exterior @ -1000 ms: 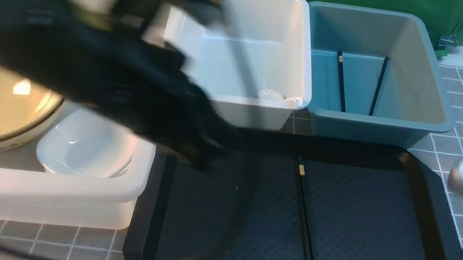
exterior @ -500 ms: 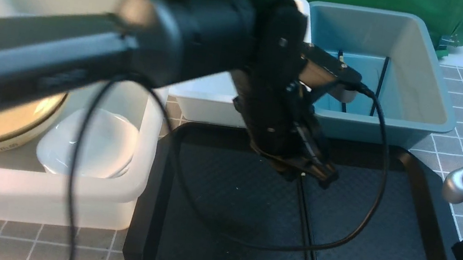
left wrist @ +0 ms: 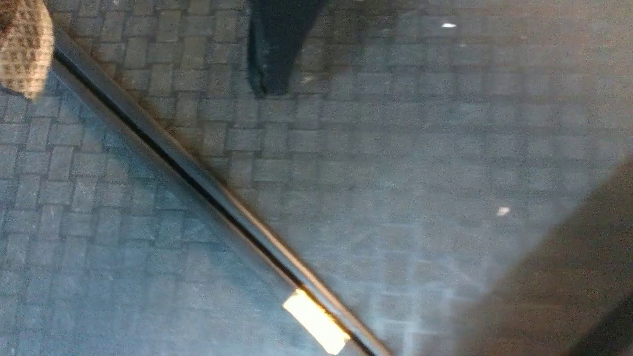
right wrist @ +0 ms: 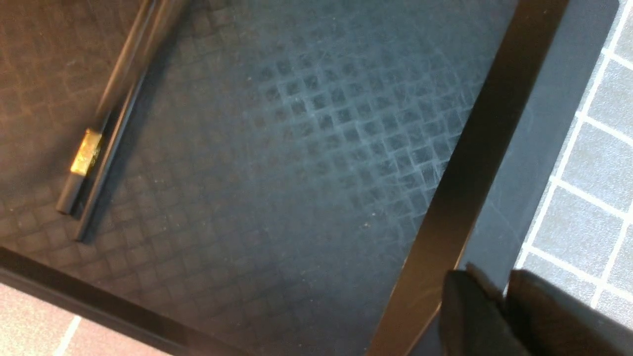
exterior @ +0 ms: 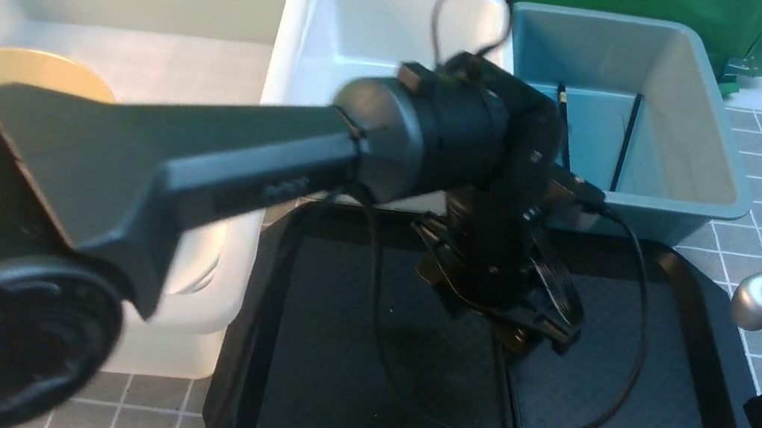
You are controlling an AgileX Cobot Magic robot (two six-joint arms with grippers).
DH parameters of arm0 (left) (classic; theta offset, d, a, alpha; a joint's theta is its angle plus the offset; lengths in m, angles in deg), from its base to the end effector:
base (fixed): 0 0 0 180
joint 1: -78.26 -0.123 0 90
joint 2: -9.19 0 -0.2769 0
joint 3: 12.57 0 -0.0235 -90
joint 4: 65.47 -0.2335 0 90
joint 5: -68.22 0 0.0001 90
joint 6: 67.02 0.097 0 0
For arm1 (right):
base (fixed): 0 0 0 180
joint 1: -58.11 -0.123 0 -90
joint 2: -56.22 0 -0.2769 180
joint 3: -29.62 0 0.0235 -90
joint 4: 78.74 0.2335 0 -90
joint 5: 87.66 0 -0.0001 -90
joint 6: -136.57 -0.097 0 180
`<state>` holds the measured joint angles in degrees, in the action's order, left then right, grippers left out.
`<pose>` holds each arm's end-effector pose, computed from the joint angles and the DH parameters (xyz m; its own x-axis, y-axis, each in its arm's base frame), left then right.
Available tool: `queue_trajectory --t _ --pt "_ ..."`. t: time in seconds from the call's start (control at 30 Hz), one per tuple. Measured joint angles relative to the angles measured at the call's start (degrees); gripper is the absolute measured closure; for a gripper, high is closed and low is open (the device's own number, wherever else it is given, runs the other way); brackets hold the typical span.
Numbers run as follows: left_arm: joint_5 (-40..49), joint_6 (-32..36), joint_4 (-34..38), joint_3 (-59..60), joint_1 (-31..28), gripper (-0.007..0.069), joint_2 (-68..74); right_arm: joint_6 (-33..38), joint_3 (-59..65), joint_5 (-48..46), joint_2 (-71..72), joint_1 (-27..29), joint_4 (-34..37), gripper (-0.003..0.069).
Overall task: On grey table put chopsticks spoon bowls plates into blue grey white boxes.
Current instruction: 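Grasp the chopsticks lying on the black tray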
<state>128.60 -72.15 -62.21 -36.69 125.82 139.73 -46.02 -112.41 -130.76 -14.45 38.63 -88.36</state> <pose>0.2884 -0.3226 0.1956 -0.7398 0.6352 -0.2218 0.6624 0.7454 -0.0747 0.1765 0.0507 0.2473 -0.8029 -0.3661 -0.4704 -0.3432 0.9292 -0.1372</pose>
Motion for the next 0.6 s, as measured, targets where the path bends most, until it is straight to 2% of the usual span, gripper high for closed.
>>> queue_trajectory --t 0.2,0.4,0.5,0.6 --pt "2.66 -4.8 -7.84 -4.94 4.67 0.0078 5.2 -0.56 0.0 0.0 0.0 0.0 0.0 0.0516" --pt "4.35 -7.07 -8.6 -7.32 5.18 0.0081 8.03 -0.63 0.0 0.0 0.0 0.0 0.0 0.0509" --pt "5.16 -7.29 -8.98 -7.61 5.23 0.011 8.32 -0.63 0.0 -0.06 0.0 0.0 0.0 0.0509" --pt "6.2 -7.35 -10.11 -7.93 5.43 0.0186 8.58 -0.63 0.0 -0.06 0.0 0.0 0.0 0.0508"
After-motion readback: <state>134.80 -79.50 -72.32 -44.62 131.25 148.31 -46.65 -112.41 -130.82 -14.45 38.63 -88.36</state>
